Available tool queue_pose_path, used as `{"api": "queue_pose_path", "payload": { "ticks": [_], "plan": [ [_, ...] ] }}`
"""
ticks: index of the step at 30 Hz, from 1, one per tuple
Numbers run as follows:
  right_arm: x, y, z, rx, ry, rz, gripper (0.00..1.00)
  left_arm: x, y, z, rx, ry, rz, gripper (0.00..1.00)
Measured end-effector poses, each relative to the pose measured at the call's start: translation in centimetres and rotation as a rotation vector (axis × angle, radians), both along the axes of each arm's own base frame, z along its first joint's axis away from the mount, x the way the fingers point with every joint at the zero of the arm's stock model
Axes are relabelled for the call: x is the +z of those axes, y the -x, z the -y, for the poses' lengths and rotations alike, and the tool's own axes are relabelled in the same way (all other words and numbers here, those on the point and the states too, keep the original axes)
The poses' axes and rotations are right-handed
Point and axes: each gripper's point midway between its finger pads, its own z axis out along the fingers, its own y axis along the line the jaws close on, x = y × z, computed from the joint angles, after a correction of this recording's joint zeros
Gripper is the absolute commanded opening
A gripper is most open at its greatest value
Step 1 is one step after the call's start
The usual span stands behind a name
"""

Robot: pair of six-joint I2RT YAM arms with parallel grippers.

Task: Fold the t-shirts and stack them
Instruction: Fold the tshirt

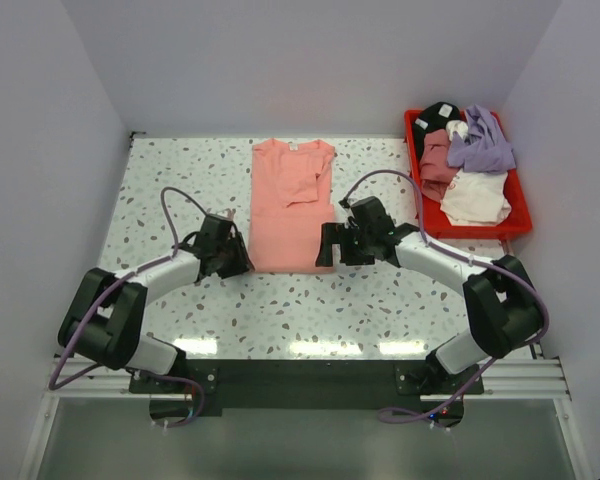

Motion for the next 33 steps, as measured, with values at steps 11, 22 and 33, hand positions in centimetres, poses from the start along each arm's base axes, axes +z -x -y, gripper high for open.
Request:
{"api": "queue_pose_path", "payload": {
  "ticks": [11, 22, 33],
  "plan": [
    [-0.1, -0.1, 0.1, -0.004, 0.008, 0.004, 0.99, -0.5, -0.5, 0.8, -0.025, 0.019, -0.012, 0.00],
    [-2.1, 0.9, -0.4, 0.068, 0.066, -0.013, 0.81, 0.4, -0.4, 0.7, -0.035, 0.026, 0.019, 0.00],
    [-3.9, 1.2, -0.6, 0.107, 0.145, -0.013, 0.57, -0.1, 0.1, 0.6, -0.037, 0.023, 0.004, 0.00]
  ]
}}
